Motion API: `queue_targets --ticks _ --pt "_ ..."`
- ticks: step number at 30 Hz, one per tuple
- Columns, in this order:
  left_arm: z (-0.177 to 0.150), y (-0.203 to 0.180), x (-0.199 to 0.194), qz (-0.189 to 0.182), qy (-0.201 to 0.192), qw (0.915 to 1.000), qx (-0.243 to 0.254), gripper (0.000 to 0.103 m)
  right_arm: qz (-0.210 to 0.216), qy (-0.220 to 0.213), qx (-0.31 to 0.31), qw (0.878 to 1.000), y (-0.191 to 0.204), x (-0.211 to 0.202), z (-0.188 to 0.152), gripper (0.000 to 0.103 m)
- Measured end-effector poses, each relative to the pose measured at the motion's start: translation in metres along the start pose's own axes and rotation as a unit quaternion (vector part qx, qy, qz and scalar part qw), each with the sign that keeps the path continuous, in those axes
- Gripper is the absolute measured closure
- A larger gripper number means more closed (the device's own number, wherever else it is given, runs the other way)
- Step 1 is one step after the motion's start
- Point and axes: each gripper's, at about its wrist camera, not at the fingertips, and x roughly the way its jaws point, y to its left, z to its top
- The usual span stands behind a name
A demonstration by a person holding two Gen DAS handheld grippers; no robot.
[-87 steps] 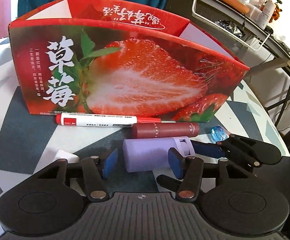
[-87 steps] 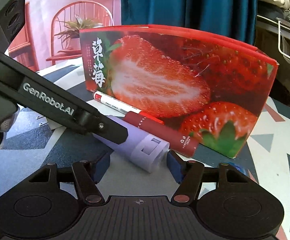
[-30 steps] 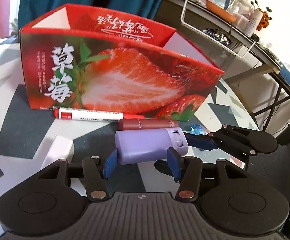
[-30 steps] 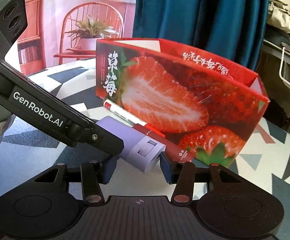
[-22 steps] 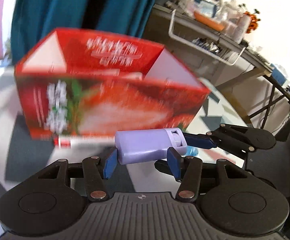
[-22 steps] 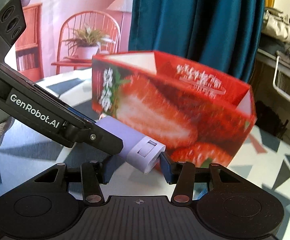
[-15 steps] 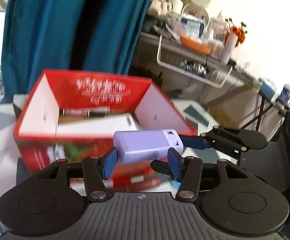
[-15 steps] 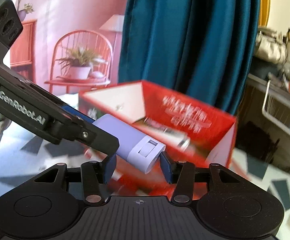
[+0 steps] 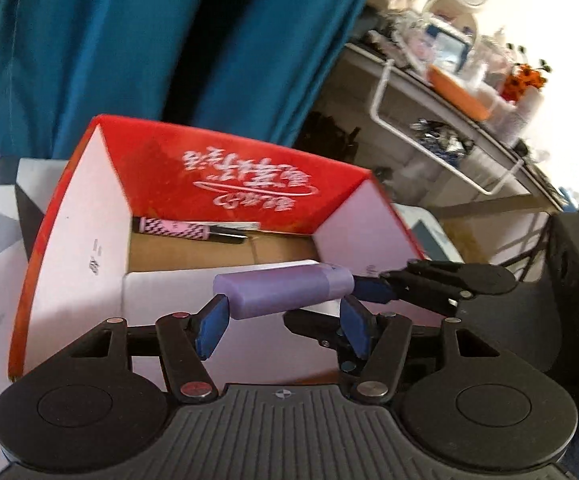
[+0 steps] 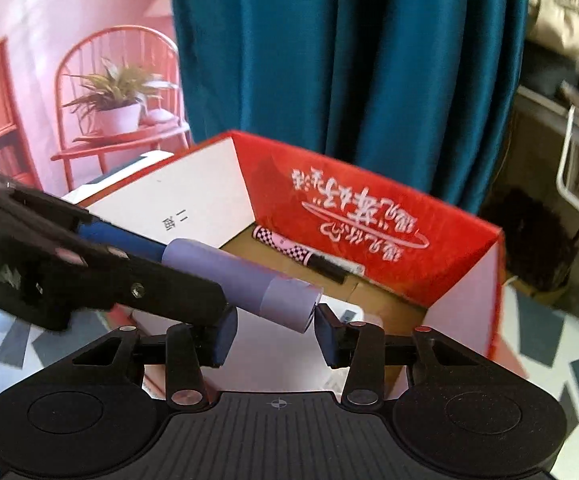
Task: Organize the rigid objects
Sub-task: 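Lift the lavender case with both grippers and carry it into the red box, then lower the lavender case into the box and open both grippers, then withdraw both grippers from the box toward the dark red lipstick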
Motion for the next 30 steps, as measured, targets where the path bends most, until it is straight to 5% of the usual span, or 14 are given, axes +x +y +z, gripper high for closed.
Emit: queue_targets --ticks 7,13,15,17,19,24,30 --pt "0.009 0.027 0.012 0.039 -0.001 0.9989 -0.024 0.061 0.023 0.006 0.005 1.0 0.007 0.013 0.006 0.061" --pt "0.006 0.026 -0.006 0.066 -0.04 0.997 -0.007 0.061 -0.004 -0.022 -0.005 1.0 0.013 0.001 0.004 0.059" --pt "0.005 0.024 -0.02 0.058 -0.061 0.9964 0.005 0.057 -0.02 -0.041 -0.011 0.999 0.015 -0.007 0.001 0.047" --pt "0.002 0.022 -0.033 0.056 -0.075 0.9955 0.017 0.041 -0.029 -0.061 -0.009 0.998 0.015 -0.017 -0.002 0.035" --pt "-0.004 0.019 -0.047 0.065 -0.09 0.9932 0.036 0.034 -0.029 -0.078 -0.002 0.997 0.013 -0.027 -0.005 0.011" --pt "-0.024 0.015 -0.077 0.066 -0.115 0.9884 0.075 0.003 -0.032 -0.102 0.025 0.994 0.015 -0.046 -0.017 0.0" --pt "-0.055 0.019 -0.093 0.076 -0.106 0.9893 0.066 0.0 -0.037 -0.139 0.043 0.989 0.026 -0.067 -0.046 0.0"
